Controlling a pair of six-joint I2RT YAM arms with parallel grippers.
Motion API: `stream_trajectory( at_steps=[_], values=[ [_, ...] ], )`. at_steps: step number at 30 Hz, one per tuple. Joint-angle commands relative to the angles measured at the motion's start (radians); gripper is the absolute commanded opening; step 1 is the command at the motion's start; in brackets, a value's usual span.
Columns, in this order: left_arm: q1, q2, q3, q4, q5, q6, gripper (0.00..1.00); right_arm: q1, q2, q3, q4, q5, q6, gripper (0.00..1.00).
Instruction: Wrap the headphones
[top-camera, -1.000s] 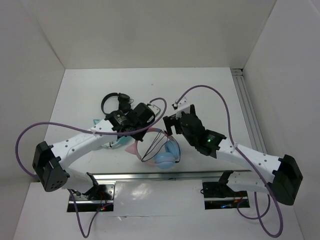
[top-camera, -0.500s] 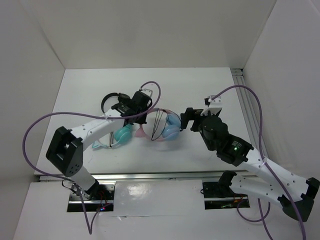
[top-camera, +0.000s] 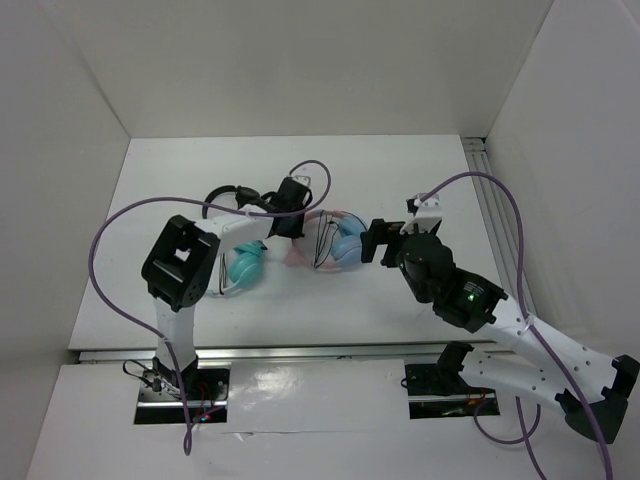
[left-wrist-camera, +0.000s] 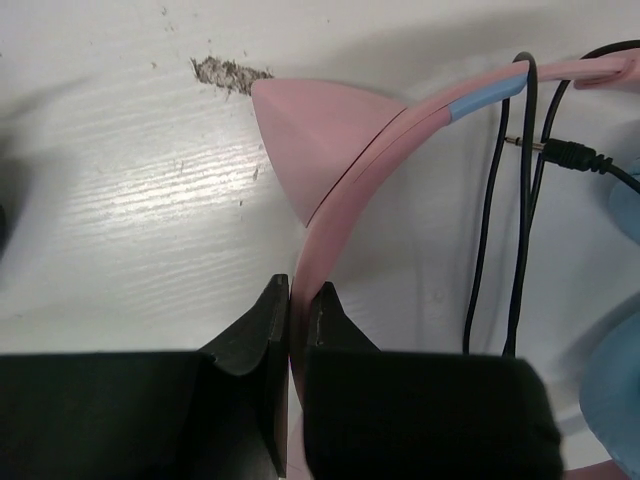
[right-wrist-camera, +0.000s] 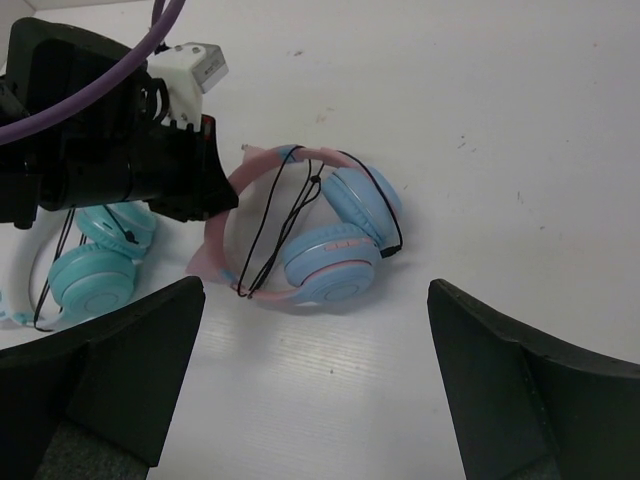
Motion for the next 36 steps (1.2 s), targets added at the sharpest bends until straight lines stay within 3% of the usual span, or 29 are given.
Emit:
stream_trajectory(
  at_steps=[1, 6, 9, 12, 19, 21, 22, 29, 34, 36],
  values=[
    [0.031, 0.001, 0.029, 0.062, 0.0, -0.032, 0.0, -0.003, -0.019, 0.029, 0.003, -0.004, 0.008, 1.0],
    [0.074, 0.001, 0.042, 0.062, 0.0, -0.041, 0.0, -0.003, 0.001, 0.029, 0.036, -0.027, -0.001, 1.0],
    [0.074, 0.013, 0.056, 0.04, 0.013, -0.05, 0.1, -0.003, 0.024, 0.029, 0.036, -0.036, -0.001, 1.0],
    [0.074, 0.013, 0.065, 0.029, 0.013, -0.05, 0.35, -0.003, 0.033, 0.029, 0.036, -0.059, -0.001, 1.0],
    [0.025, -0.12, 0.046, 0.017, 0.023, -0.059, 0.61, -0.003, 0.015, 0.081, -0.032, -0.081, -0.001, 1.0],
    [0.015, -0.199, 0.046, -0.006, 0.023, -0.059, 0.81, -0.003, 0.006, 0.112, -0.055, -0.081, -0.001, 1.0],
    [0.015, -0.232, 0.046, -0.015, 0.023, -0.072, 0.99, -0.003, 0.006, 0.123, -0.075, -0.081, -0.001, 1.0],
    [-0.117, -0.545, 0.076, -0.165, -0.049, -0.118, 1.0, -0.003, -0.01, 0.239, -0.208, -0.102, 0.008, 1.0],
    [-0.186, -0.979, -0.082, -0.227, -0.147, -0.133, 1.0, -0.003, -0.115, 0.327, -0.303, -0.165, -0.003, 1.0],
    [-0.209, -1.086, -0.093, -0.337, -0.187, -0.116, 1.0, -0.003, -0.14, 0.38, -0.374, -0.165, -0.003, 1.0]
  ],
)
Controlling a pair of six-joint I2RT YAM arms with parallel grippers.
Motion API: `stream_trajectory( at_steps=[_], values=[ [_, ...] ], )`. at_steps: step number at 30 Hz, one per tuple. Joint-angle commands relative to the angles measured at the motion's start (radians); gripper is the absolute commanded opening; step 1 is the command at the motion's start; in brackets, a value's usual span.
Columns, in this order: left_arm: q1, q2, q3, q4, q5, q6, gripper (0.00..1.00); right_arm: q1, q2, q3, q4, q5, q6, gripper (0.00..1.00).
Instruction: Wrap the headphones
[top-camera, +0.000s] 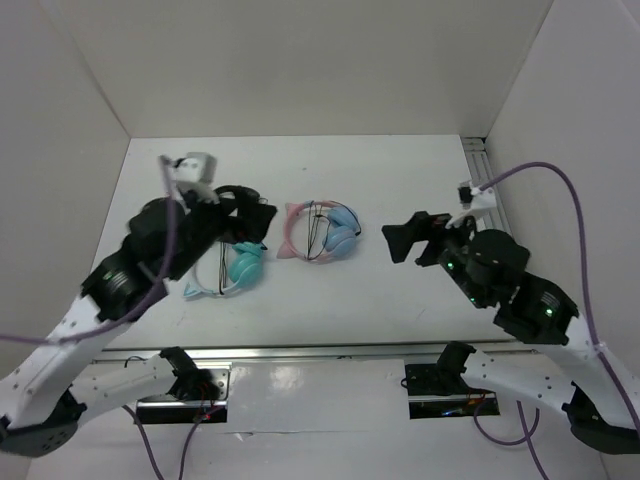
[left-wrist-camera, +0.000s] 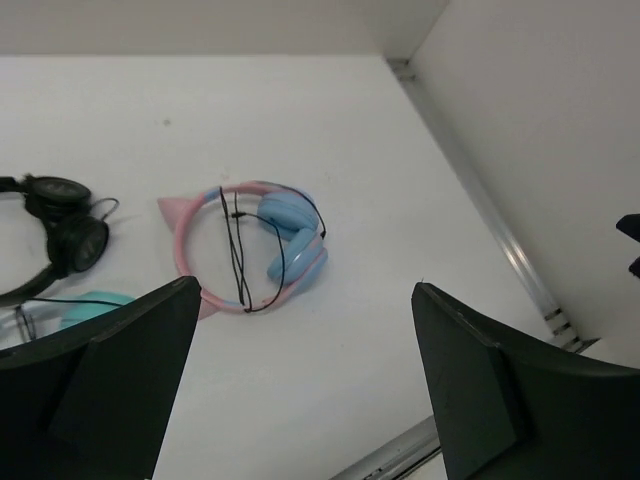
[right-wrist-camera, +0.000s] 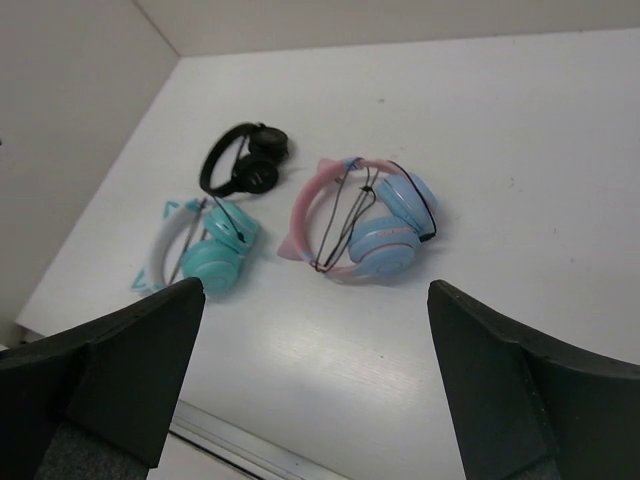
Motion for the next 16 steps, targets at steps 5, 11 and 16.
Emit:
stream_trajectory(
  at_steps=[5, 11, 16],
  values=[
    [-0.038, -0.377, -0.081, -0.334, -0.137, -0.025, 1.0, -0.003, -0.142, 0.154, -0.218, -0.03, -0.011, 1.0],
    [-0.038, -0.487, -0.081, -0.52, -0.18, -0.025, 1.0, -0.003, -0.19, 0.193, -0.289, 0.0, -0.011, 1.0],
    [-0.038, -0.496, -0.071, -0.563, -0.159, -0.045, 1.0, -0.003, -0.199, 0.164, -0.308, 0.02, -0.002, 1.0]
  ],
)
